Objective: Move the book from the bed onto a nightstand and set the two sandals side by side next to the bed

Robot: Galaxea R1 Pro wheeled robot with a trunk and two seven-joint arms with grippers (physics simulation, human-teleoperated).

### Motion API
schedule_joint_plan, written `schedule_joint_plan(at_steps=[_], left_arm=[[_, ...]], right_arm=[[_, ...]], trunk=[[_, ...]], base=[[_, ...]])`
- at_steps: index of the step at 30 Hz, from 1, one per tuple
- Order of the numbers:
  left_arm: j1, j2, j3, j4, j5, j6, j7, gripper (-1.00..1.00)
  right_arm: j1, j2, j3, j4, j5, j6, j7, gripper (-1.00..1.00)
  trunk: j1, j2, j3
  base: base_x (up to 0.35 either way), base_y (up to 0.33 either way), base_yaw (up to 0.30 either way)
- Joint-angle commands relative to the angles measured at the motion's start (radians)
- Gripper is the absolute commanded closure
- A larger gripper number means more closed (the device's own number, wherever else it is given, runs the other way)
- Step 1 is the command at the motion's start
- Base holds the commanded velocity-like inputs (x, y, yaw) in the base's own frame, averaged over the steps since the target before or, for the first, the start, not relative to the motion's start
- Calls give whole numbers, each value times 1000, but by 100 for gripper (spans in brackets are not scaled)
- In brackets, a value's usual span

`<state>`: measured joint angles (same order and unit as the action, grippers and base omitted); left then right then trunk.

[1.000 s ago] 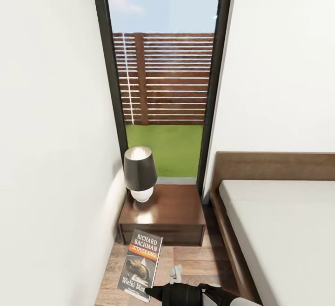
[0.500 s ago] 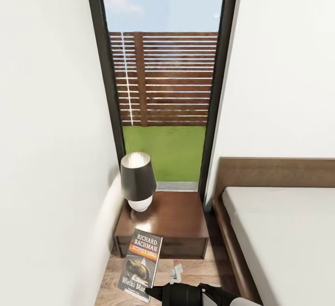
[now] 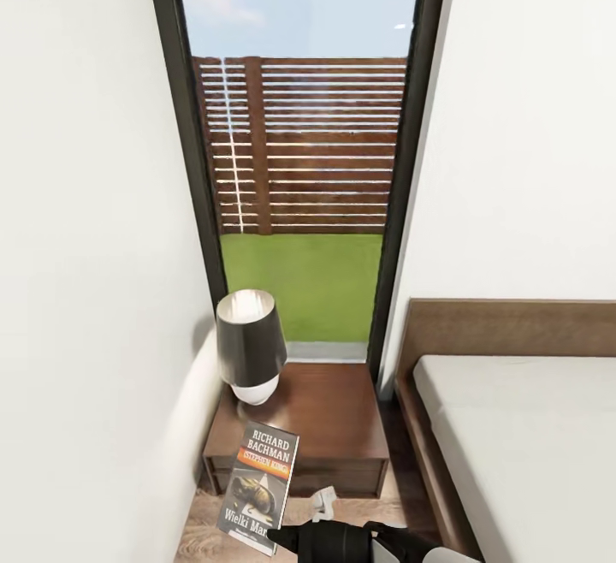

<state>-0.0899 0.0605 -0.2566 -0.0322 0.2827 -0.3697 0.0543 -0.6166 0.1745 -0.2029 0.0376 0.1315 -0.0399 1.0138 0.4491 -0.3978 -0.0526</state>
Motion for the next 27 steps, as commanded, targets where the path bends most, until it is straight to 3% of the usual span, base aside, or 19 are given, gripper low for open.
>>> schedule_joint_plan(at_steps=[1,13,19,23,27], left_arm=[[-1,0,-9,0,6,-2,4,-100],[-1,0,-9,0,6,-2,4,-100],[-1,1,-9,0,6,-2,4,-100],[-1,1,-9,0,6,-2,4,-100],[-1,1,-9,0,6,-2,4,-100]], right_arm=[[-2,0,-9,2,10,-4,0,100],[-2,0,-17,-3,7,-4,1,100],[-2,0,-77,-9,7,0,25,100],[-2,-19,-121,-11,7,7,54,100],[-2,-32,-140,-12,7,11,64,100]], trunk=[[1,-2,-2],[1,-2,-2],[1,-2,-2],[1,-2,-2],[1,-2,-2]], base=[[139,0,0],[119,0,0],[113,0,0],[112,0,0],[112,0,0]])
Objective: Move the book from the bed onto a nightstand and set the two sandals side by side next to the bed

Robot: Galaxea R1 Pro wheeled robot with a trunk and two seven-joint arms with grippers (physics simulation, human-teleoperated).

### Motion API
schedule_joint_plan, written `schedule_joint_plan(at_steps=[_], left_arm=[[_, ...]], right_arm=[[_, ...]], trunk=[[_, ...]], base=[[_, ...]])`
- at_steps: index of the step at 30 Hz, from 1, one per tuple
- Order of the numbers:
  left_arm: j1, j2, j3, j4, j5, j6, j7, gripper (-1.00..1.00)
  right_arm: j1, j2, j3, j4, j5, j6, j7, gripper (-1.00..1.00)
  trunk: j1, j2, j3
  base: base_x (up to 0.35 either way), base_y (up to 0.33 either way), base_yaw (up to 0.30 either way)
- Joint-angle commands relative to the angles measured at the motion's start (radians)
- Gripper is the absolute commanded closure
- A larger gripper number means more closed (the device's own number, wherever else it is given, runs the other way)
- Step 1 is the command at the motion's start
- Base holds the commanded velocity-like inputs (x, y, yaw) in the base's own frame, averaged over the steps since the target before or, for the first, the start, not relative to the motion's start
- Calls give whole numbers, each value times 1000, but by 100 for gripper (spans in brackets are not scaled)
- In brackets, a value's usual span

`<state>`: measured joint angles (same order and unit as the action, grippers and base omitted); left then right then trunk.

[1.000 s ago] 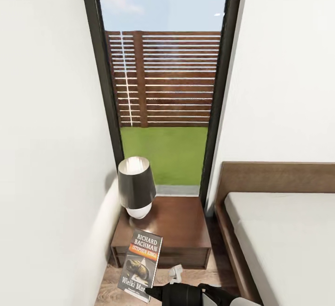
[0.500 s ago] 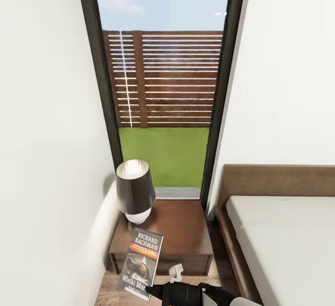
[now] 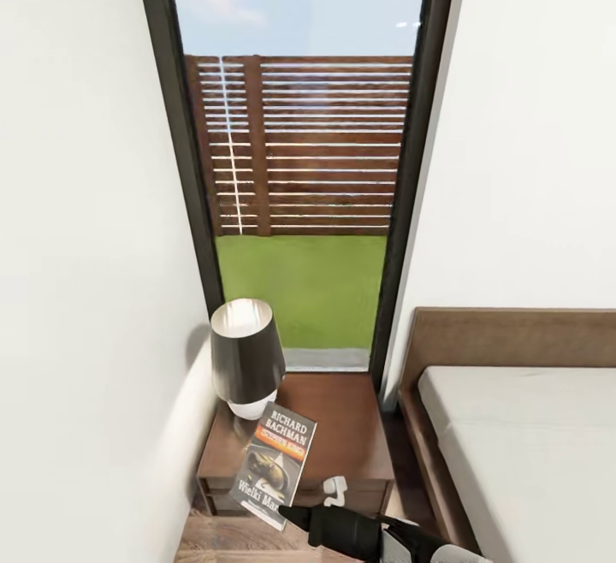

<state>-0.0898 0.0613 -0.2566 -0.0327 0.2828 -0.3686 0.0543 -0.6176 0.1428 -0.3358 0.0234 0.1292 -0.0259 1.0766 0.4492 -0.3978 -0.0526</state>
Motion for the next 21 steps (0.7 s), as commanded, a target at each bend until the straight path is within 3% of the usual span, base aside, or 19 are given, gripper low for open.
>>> schedule_joint_plan(at_steps=[1,9,16,21], left_arm=[[-1,0,-9,0,6,-3,4,-100],[-1,0,-9,0,6,-3,3,-100],[-1,0,-9,0,6,-3,3,-100],[-1,0,-9,0,6,-3,2,-100]], right_arm=[[-2,-4,-13,2,9,-2,3,100],[-9,-27,-66,-10,9,72,10,100],[-10,-37,-81,-55,6,120,10,100],[-11,-52,-90,-69,-27,141,9,100]], trunk=[[1,-2,-2],[1,-2,-2],[1,-2,-2],[1,-2,-2]], base=[[112,0,0],[113,0,0],[116,0,0],[119,0,0]])
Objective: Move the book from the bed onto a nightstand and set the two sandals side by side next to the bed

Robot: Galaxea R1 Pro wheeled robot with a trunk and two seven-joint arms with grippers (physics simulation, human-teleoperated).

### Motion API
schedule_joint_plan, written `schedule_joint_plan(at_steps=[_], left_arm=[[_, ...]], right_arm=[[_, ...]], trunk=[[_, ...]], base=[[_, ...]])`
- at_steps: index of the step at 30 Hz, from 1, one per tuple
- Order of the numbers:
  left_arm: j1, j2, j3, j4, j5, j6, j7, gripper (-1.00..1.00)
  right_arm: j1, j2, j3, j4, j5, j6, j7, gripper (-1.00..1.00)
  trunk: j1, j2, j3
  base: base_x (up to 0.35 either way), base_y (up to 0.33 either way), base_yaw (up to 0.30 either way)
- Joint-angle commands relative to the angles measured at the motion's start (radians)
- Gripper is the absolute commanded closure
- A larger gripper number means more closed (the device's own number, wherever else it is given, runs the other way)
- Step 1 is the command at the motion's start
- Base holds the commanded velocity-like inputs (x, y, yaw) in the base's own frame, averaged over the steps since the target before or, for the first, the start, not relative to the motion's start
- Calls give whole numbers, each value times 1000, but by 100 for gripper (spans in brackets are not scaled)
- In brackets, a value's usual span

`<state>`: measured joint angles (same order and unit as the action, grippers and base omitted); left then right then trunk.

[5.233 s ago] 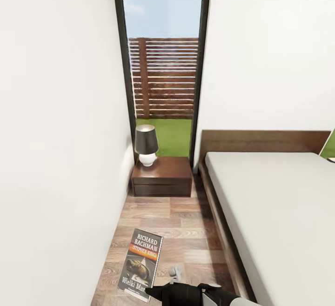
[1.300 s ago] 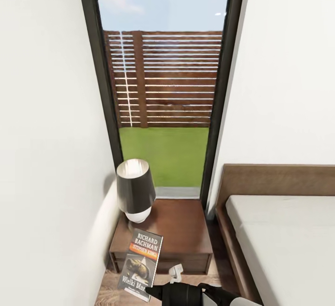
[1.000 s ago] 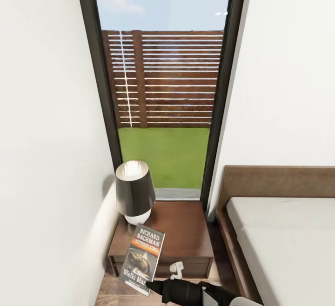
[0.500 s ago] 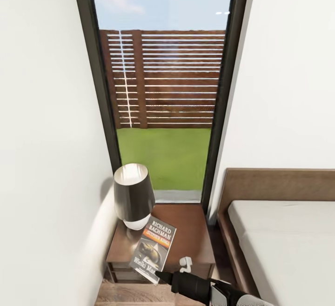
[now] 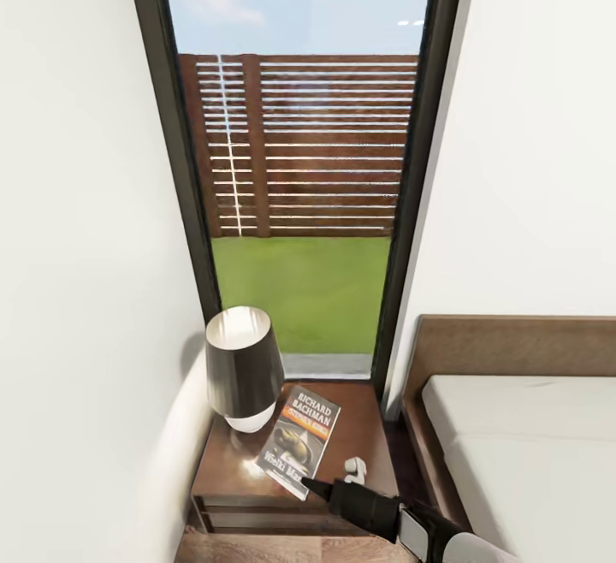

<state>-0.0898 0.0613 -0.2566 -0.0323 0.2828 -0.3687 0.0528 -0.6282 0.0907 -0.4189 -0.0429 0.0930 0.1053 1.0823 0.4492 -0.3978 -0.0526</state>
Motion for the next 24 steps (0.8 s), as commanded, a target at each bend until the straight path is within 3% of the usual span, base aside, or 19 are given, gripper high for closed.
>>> schedule_joint_plan(at_steps=[1,11,24], left_arm=[[-1,0,-9,0,6,-3,4,-100],[-1,0,-9,0,6,-3,4,-100],[-1,0,-9,-1,6,-3,4,-100]], right_arm=[[0,-8,-9,-5,-6,14,2,100],[-2,-36,-13,-23,-41,62,1,100],[-1,-46,-14,-54,-93,84,-44,100]], trunk=[[1,-2,-2],[1,-2,-2],[1,-2,-2]], base=[[119,0,0],[120,0,0],[66,0,0]])
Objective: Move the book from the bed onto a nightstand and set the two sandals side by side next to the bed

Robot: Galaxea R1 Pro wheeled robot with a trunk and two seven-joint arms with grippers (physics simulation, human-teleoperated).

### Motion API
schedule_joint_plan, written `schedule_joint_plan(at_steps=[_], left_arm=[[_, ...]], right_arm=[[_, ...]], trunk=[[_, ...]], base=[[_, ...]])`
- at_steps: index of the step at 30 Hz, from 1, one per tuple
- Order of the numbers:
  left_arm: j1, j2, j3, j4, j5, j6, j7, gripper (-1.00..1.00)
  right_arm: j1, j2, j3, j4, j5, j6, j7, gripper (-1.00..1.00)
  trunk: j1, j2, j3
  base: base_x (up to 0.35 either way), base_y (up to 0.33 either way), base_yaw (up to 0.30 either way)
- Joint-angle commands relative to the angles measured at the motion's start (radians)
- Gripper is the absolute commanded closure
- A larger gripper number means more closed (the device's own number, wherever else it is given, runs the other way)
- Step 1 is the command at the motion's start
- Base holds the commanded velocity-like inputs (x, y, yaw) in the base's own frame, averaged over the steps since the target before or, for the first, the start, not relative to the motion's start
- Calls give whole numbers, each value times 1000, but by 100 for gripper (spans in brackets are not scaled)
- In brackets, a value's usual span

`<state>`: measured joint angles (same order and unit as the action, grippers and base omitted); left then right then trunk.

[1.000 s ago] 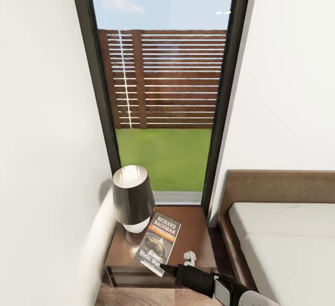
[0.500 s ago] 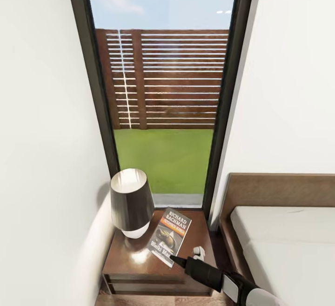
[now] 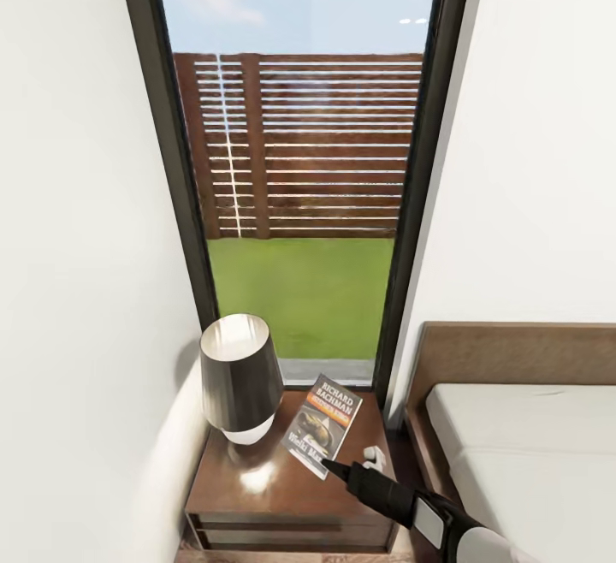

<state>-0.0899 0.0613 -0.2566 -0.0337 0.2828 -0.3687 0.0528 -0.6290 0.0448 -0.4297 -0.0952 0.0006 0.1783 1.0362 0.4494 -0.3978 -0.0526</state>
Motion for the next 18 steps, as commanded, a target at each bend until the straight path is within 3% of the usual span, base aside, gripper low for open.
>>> schedule_joint_plan(at_steps=[1,18], left_arm=[[-1,0,-9,0,6,-3,4,-100],[-1,0,-9,0,6,-3,4,-100]], right_arm=[[0,0,-3,-2,-6,11,-5,100],[0,1,-3,-3,-26,12,-34,100]], trunk=[[1,-2,-2],[1,-2,-2]], base=[[0,0,0],[-5,0,0]])
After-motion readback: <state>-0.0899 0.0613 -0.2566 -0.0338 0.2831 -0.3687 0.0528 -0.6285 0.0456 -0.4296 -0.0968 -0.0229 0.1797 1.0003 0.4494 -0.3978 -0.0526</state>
